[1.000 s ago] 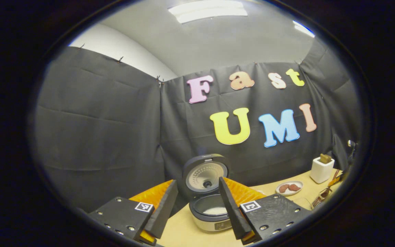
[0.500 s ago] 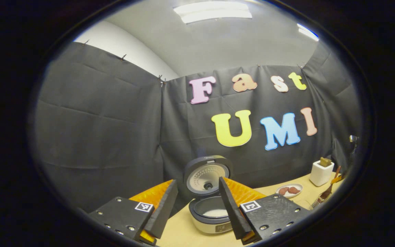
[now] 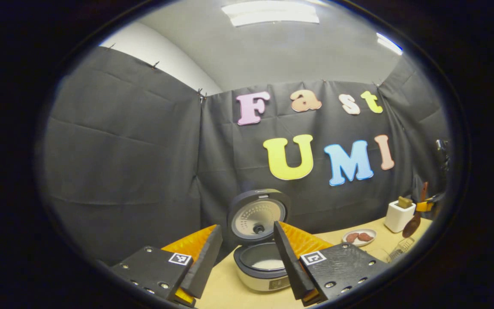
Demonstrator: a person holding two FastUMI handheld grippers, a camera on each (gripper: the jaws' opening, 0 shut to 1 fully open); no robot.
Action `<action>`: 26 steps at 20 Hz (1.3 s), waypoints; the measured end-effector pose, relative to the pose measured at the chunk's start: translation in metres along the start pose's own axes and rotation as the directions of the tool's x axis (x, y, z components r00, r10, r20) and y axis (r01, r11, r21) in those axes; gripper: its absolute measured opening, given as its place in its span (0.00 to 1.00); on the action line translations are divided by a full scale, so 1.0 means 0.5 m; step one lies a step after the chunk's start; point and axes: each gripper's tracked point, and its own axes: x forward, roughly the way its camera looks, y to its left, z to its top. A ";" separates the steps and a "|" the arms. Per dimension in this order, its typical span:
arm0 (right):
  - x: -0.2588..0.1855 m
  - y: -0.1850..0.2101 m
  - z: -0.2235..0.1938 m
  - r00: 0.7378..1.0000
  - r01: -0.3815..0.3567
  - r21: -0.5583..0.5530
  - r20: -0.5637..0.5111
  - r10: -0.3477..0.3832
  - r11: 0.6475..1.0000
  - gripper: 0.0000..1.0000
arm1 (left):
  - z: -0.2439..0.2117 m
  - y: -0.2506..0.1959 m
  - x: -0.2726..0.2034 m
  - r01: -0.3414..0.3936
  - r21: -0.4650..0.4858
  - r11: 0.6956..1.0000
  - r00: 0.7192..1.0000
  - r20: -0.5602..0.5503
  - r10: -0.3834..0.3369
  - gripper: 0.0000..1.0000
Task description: Close the left gripper, press the button to open the rice cooker; take a wooden spoon from the chopstick holder with the right hand, scoop a spoonful of rice and pour it into the rice cooker, then put the wooden spoon back into the chopstick holder.
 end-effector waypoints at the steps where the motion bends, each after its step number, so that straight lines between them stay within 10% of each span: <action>1: 0.000 0.027 0.004 1.000 -0.017 -0.023 0.011 0.017 1.000 0.09 | -0.005 0.005 0.005 -0.002 -0.002 1.000 1.000 -0.002 0.002 0.76; 11: 0.016 0.267 -0.076 0.981 -0.192 -0.171 -0.026 0.191 0.966 0.09 | -0.050 0.083 0.031 -0.029 -0.012 0.999 0.999 -0.028 0.029 0.76; 26: 0.077 0.327 -0.270 0.979 -0.167 -0.299 -0.161 0.123 0.940 0.09 | -0.093 0.153 0.068 -0.066 0.001 0.998 0.996 -0.068 0.066 0.77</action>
